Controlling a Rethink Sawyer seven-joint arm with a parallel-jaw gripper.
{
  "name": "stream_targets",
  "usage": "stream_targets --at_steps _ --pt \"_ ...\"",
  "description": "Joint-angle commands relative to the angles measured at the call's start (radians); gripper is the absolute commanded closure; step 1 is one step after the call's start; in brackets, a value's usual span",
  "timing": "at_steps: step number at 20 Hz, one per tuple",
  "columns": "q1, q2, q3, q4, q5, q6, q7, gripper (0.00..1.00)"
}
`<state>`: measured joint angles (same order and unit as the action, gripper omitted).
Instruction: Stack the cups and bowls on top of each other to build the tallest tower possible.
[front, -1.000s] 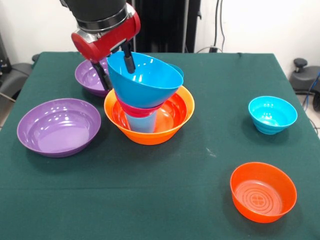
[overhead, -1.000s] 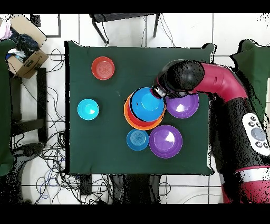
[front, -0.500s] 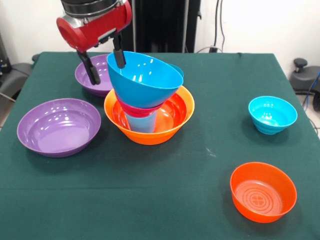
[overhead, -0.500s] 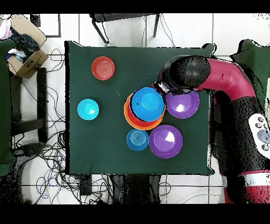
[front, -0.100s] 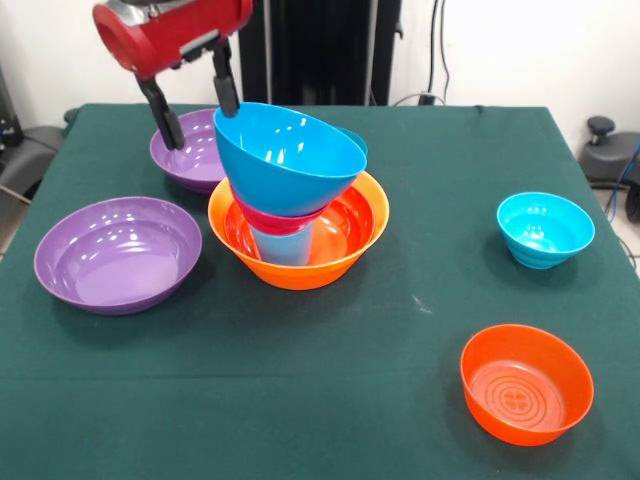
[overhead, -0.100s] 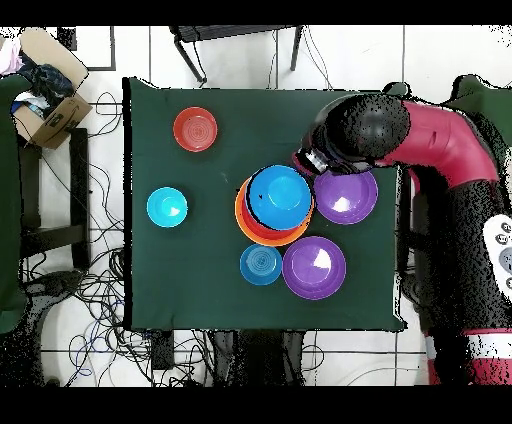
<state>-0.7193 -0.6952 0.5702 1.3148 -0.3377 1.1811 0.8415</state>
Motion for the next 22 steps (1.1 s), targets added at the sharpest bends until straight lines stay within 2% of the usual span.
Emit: stream_targets --at_steps 1,5,9,17,22 --pt "0.026 0.018 0.042 -0.091 -0.002 0.168 -0.098 0.00" --pt "-0.002 0.043 0.062 -0.119 -0.010 0.187 -0.168 0.00" --pt "-0.043 0.088 0.066 -0.195 -0.066 0.210 -0.271 0.00" --pt "-0.054 0.189 0.057 -0.347 -0.140 0.205 -0.295 0.00" --pt "-0.067 0.244 0.078 -0.426 -0.177 0.224 -0.373 0.00"
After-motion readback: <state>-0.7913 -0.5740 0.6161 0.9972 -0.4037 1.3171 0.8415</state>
